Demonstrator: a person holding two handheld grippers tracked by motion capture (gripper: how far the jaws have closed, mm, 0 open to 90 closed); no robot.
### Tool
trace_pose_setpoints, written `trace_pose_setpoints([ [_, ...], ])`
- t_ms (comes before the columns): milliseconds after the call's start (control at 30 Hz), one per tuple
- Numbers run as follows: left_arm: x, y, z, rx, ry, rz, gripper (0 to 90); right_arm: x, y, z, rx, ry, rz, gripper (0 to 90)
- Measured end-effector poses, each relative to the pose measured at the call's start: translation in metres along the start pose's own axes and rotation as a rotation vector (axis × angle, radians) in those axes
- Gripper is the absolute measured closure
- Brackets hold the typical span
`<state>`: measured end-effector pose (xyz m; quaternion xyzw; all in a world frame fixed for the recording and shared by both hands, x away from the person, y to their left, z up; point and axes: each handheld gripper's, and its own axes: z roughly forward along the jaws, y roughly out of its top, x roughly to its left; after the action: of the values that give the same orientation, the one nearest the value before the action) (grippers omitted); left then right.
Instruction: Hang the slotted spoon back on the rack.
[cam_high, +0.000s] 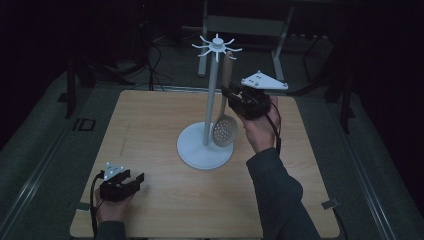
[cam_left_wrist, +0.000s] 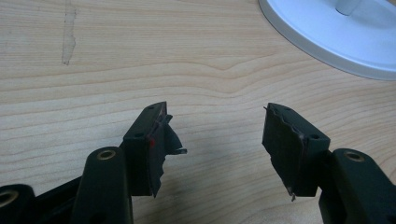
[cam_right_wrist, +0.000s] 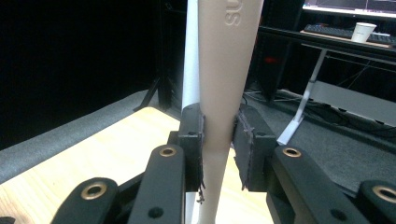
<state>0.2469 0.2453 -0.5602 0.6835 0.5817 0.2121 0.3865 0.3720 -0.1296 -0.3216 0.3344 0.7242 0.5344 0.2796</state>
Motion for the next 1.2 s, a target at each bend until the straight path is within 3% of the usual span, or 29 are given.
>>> trace_pose_setpoints([
  [633, 0.0000, 0.0000, -0.0001, 0.000, -0.002, 0.000, 41.1, 0.0028, -0.0002, 0.0089, 0.004, 0.001, 0.020, 73.6],
  [833, 0.0002, 0.0000, -0.0003, 0.000, -0.002, 0.000, 41.1, 0.0046, -0.0014, 0.0084, -0.004, -0.021, 0.007, 71.8],
  [1033, -0.0003, 0.0000, 0.0001, 0.001, -0.002, 0.001, 41.1, 0.0050, -0.0039, 0.0052, -0.039, -0.046, -0.013, 54.3],
  [1200, -0.0005, 0.0000, 0.0004, 0.002, -0.003, 0.001, 41.1, 0.0053, -0.0056, 0.0050, -0.020, -0.068, -0.017, 41.2],
])
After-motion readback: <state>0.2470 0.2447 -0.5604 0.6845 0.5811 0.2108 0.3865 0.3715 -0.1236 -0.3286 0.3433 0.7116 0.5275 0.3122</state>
